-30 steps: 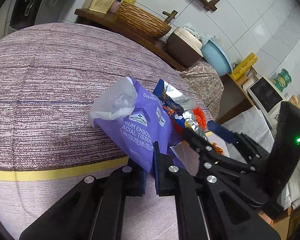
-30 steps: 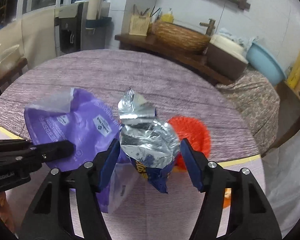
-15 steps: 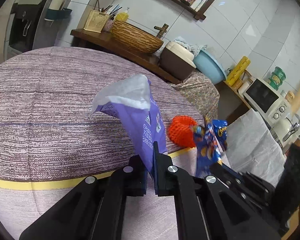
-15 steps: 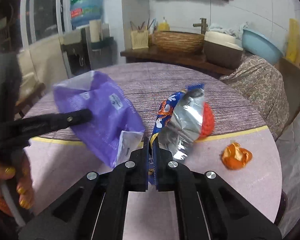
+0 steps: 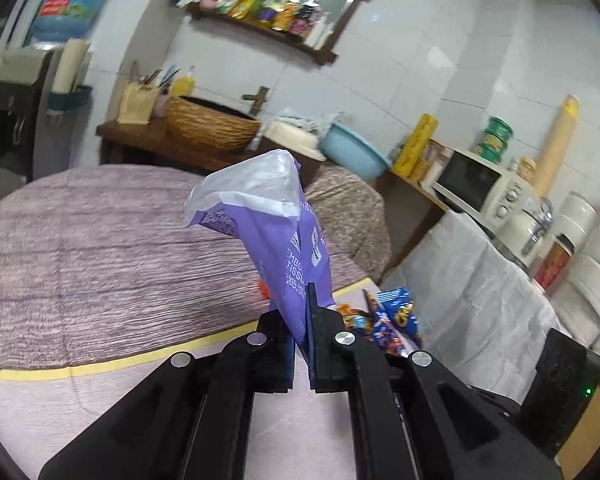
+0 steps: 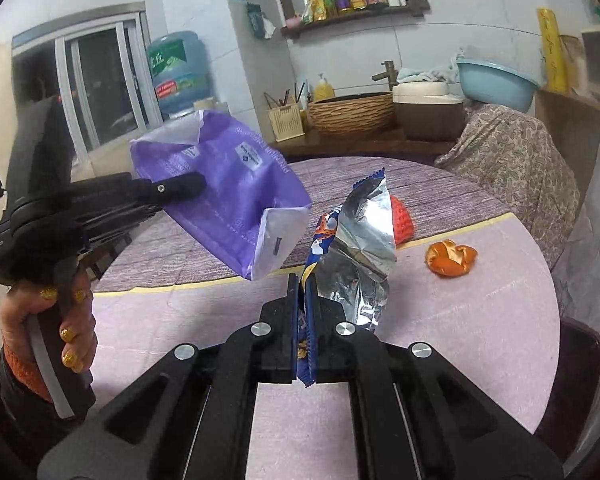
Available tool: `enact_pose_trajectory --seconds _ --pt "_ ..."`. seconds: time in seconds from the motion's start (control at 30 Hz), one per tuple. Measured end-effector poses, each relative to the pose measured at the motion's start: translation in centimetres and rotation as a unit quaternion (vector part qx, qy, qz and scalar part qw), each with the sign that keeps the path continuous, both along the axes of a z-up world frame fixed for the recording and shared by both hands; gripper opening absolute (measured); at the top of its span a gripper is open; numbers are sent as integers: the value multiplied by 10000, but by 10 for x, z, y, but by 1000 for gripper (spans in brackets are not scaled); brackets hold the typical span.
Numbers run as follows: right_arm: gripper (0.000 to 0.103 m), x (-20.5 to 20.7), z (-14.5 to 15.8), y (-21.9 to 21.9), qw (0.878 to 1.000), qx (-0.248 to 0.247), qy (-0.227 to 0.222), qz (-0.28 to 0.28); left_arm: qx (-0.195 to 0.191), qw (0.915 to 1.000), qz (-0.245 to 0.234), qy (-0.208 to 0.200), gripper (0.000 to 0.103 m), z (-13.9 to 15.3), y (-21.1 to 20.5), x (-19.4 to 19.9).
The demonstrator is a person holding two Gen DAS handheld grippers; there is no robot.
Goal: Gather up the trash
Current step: 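Carry the tissue pack and wrapper to the black bin and release both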
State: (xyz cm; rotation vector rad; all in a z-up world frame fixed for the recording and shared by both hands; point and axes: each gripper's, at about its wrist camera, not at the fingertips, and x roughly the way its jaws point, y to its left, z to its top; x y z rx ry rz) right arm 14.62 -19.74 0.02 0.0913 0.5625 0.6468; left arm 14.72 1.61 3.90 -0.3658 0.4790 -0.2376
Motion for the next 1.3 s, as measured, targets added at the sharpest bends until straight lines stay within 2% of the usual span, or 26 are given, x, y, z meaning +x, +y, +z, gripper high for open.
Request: enact_pose_trajectory --seconds 0.17,0.33,0.57,0.83,1.07,1.2,1.3 --pt "4 -13 2 -31 9992 189 -73 -352 131 9985 -498 -178 5 10 -38 -3" --pt "4 -16 1 -81 9951 383 -37 -915 183 9941 -1061 -106 5 8 -87 9" --pt "4 -22 -18 -164 9798 369 69 -1967 293 9835 -1784 82 5 -4 -159 20" --pt "4 -11 -67 -245 9537 382 615 -2921 321 9679 -2422 584 5 -32 -229 36" --pt "4 13 -118 -281 9384 377 1208 -3216 468 9530 -2793 1078 5 -65 -282 50" --pt "4 31 -152 -288 9320 444 1562 -3240 687 9482 -2851 1221 5 -82 -306 54" --pt "5 40 -182 -296 9181 638 1990 -3368 876 9460 -2840 1291 5 -91 -320 57"
